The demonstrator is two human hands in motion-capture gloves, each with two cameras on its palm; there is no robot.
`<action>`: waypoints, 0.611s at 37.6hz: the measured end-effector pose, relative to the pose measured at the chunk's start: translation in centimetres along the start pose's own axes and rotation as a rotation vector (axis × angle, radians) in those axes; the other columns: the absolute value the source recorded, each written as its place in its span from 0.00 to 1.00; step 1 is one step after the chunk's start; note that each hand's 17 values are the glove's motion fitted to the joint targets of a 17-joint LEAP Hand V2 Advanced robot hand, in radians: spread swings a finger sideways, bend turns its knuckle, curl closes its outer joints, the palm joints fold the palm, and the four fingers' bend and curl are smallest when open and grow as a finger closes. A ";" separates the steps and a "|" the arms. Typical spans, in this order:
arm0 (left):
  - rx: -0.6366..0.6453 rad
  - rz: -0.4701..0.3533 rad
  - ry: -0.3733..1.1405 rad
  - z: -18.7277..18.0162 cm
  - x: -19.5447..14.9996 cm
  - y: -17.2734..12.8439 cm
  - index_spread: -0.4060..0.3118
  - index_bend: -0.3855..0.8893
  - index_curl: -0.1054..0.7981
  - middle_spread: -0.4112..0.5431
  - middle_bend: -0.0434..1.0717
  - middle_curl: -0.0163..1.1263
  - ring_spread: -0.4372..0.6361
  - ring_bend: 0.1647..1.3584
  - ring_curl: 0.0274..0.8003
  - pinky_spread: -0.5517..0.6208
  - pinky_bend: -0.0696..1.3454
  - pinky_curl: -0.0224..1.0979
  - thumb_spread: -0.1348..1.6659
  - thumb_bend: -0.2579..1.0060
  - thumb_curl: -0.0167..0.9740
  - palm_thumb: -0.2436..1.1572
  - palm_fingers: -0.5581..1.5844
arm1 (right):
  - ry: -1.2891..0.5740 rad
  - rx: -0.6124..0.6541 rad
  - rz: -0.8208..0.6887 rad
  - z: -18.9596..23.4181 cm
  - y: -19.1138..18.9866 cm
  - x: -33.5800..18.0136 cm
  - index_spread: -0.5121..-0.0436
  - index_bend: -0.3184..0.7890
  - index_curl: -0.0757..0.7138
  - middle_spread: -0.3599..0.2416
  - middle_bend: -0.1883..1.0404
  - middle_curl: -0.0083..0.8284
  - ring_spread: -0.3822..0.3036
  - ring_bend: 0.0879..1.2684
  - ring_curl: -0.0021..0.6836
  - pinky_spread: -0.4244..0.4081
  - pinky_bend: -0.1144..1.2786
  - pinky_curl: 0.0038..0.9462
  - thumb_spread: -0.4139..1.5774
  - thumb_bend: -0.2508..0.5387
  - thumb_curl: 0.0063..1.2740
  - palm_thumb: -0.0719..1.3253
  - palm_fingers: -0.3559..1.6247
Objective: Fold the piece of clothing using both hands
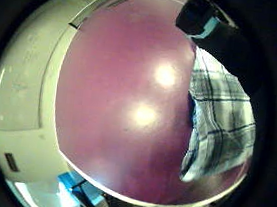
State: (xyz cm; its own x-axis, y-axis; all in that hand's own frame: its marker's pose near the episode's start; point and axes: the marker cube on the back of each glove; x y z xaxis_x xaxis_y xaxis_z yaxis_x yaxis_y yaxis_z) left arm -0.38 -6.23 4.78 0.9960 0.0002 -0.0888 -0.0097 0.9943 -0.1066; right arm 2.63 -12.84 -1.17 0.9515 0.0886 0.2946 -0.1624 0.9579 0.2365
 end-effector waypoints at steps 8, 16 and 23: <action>0.130 -0.071 0.152 0.3 -6.0 -1.8 0.44 0.41 0.48 0.40 0.20 0.30 0.52 0.38 0.40 0.81 0.28 0.34 0.92 0.28 0.18 0.33 0.46 | 0.121 -0.116 -0.234 6.0 4.1 -13.0 0.42 0.38 0.36 0.22 0.58 0.61 0.22 0.68 0.76 0.12 0.46 0.45 0.70 0.40 0.30 0.80 0.79; 0.128 -0.143 0.140 0.5 -9.2 -0.4 0.44 0.41 0.47 0.39 0.20 0.31 0.51 0.37 0.40 0.80 0.28 0.34 0.93 0.31 0.21 0.39 0.46 | 0.141 -0.269 -0.295 5.2 11.0 -19.4 0.42 0.37 0.37 0.22 0.58 0.60 0.22 0.68 0.76 0.11 0.46 0.45 0.67 0.34 0.32 0.81 0.79; 0.140 -0.131 0.146 -0.4 -8.7 0.0 0.44 0.41 0.47 0.39 0.20 0.31 0.50 0.37 0.39 0.80 0.27 0.34 0.93 0.32 0.23 0.42 0.47 | -0.180 -0.400 -0.445 4.5 11.7 -19.2 0.40 0.32 0.34 0.21 0.59 0.61 0.22 0.69 0.76 0.11 0.47 0.45 0.66 0.30 0.34 0.81 0.77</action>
State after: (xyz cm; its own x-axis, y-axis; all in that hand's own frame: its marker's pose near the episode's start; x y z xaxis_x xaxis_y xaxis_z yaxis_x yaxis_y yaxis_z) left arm -9.10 -6.30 5.13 0.9646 -0.1350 -0.2265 0.1412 0.9899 0.0113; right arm -18.74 -4.59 0.10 0.8411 -0.3561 0.4070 0.3825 0.9238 0.0178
